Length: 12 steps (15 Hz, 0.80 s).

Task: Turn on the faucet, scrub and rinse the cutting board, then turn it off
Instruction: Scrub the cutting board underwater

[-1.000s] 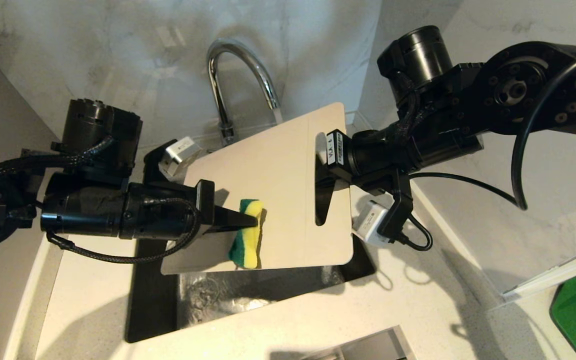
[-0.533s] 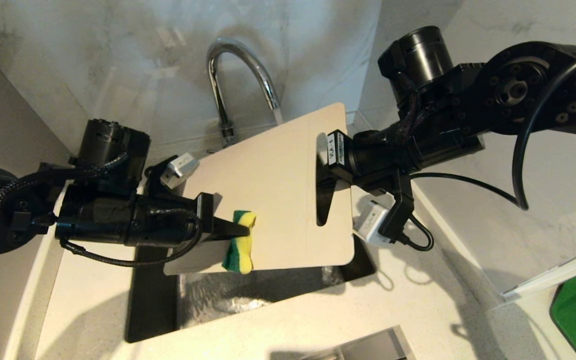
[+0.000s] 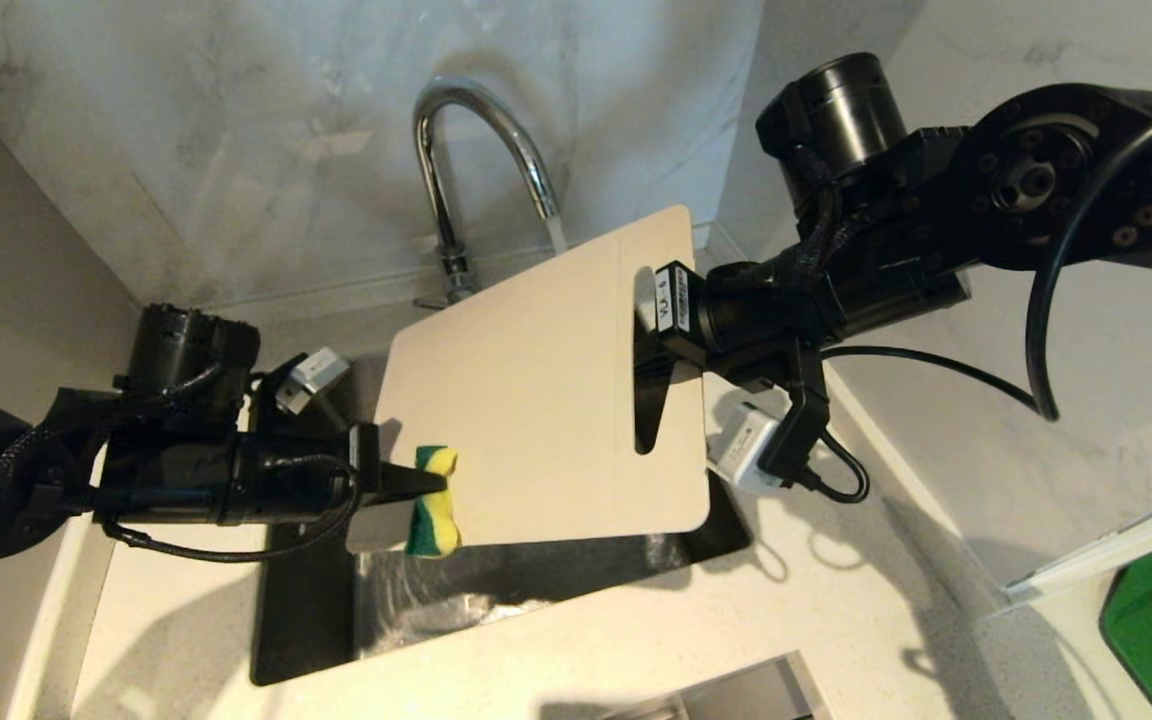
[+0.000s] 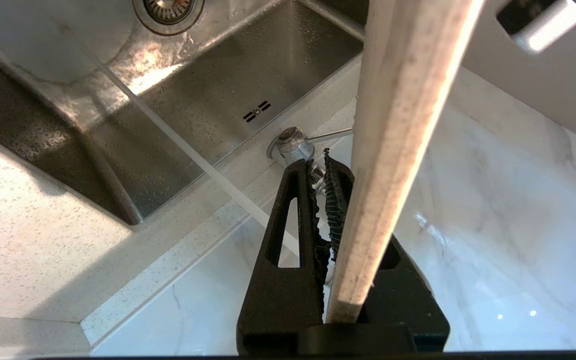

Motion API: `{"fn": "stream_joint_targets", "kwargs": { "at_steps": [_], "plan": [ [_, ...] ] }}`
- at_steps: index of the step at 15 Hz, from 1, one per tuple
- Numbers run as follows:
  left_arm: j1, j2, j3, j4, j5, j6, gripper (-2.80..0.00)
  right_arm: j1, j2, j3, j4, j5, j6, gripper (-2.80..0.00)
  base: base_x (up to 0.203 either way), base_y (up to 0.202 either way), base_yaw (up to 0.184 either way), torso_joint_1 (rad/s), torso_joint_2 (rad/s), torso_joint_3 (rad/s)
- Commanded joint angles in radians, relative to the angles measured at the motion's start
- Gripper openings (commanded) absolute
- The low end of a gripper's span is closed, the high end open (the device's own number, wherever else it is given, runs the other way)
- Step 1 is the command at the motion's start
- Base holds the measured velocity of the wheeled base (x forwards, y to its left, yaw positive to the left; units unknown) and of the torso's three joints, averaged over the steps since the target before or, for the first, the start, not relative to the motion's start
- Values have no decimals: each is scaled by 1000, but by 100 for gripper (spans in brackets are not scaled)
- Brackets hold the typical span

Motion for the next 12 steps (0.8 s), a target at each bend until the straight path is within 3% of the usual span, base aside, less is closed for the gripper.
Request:
{"fn": "stream_joint_targets", "kwargs": {
  "at_steps": [1, 6, 8, 12],
  "plan": [
    [83, 26, 48, -14, -25, 35, -280, 0, -9, 1, 2, 4, -15, -280, 0, 0, 0, 0, 0, 0],
    [260, 92, 109, -85, -86, 100, -280, 0, -17, 5, 3, 4, -15, -280, 0, 0, 0, 0, 0, 0],
    [298, 97, 112, -88, -90, 141, -280, 0, -17, 5, 3, 4, -15, -280, 0, 0, 0, 0, 0, 0],
    [320, 68, 102, -88, -98, 138, -280, 0, -17, 12, 2, 4, -6, -280, 0, 0, 0, 0, 0, 0]
  ]
}}
